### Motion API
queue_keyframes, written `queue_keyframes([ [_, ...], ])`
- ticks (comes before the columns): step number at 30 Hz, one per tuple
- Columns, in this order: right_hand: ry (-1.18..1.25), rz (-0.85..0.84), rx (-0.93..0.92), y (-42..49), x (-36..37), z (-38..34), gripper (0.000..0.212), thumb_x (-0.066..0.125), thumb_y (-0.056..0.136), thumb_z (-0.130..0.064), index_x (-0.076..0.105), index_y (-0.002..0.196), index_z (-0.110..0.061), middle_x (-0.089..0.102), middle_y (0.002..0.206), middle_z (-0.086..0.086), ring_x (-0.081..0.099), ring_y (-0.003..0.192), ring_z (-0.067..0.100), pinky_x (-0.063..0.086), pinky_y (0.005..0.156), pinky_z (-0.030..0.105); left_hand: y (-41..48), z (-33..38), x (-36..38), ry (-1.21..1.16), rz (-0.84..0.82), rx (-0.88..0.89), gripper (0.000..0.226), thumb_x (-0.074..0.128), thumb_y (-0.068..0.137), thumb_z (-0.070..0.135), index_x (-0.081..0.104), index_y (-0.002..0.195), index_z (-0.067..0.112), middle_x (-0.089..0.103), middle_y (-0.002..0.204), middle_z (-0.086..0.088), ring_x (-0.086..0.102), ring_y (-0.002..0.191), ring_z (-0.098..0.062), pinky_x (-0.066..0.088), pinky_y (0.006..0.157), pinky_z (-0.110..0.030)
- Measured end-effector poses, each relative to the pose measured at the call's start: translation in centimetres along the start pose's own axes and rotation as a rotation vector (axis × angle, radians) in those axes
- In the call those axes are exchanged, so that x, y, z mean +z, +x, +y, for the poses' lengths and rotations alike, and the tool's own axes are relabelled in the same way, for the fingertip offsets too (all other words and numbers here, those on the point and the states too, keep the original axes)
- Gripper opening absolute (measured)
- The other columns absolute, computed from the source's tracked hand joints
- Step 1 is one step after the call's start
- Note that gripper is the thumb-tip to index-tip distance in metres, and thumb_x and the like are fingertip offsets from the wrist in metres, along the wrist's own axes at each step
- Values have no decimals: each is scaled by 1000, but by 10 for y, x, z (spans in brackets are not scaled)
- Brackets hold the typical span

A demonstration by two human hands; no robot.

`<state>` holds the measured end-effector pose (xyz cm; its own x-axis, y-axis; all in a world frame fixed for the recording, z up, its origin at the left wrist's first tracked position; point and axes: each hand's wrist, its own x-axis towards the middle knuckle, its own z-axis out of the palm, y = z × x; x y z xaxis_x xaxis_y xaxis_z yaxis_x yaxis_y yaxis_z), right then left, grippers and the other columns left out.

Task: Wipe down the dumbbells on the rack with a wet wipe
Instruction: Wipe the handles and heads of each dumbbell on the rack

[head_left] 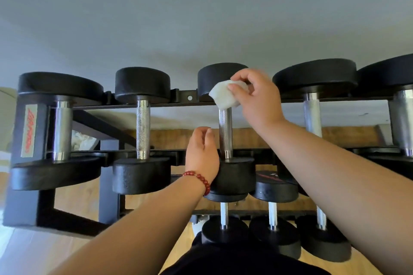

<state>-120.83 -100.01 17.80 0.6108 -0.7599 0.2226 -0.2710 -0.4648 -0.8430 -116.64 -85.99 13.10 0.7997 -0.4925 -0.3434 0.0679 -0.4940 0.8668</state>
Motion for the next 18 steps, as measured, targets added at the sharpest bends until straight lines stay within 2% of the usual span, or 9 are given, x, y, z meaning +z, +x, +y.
queue_keyframes([
  [4,-171,94,-214,8,9,11,11,60,92,-10,70,93,-8,62,100,9,44,92,0,31,82,-1,1,1,0,1,17,-31,24,36,104,32,57,111,22,58,94,14,52,84,2,34,65,-12],
  [7,-197,123,-311,15,10,12,16,58,92,-6,73,96,-3,60,103,14,51,99,11,30,88,1,1,2,0,4,32,-43,25,37,104,33,58,111,21,59,93,12,54,82,-2,35,63,-15],
  [8,-223,96,-349,17,9,13,19,57,93,-8,73,99,-1,60,106,16,54,102,20,34,91,6,1,2,0,9,35,-44,25,37,104,33,58,110,21,59,92,11,54,81,-2,35,63,-16],
  [10,-350,21,-474,17,6,18,28,52,97,-17,70,108,2,61,116,19,56,107,34,44,96,28,1,2,0,17,42,-47,25,37,103,32,59,109,21,59,91,11,53,80,-1,35,63,-14],
  [12,-517,-72,-599,12,4,24,42,48,98,-28,62,121,5,57,130,19,52,121,37,44,101,42,1,3,1,14,50,-52,24,38,103,32,59,109,21,58,91,13,53,81,2,34,63,-12],
  [15,-679,-127,-666,12,5,28,48,42,98,-27,54,130,7,52,138,23,52,127,38,45,100,45,2,5,1,18,56,-65,24,39,103,32,59,109,22,59,92,13,53,81,1,35,64,-14],
  [18,-717,-188,-697,20,9,26,50,54,93,-10,44,141,0,45,143,28,45,132,43,45,99,50,0,7,2,25,58,-77,24,39,103,33,59,107,22,58,90,11,51,77,1,34,61,-14],
])
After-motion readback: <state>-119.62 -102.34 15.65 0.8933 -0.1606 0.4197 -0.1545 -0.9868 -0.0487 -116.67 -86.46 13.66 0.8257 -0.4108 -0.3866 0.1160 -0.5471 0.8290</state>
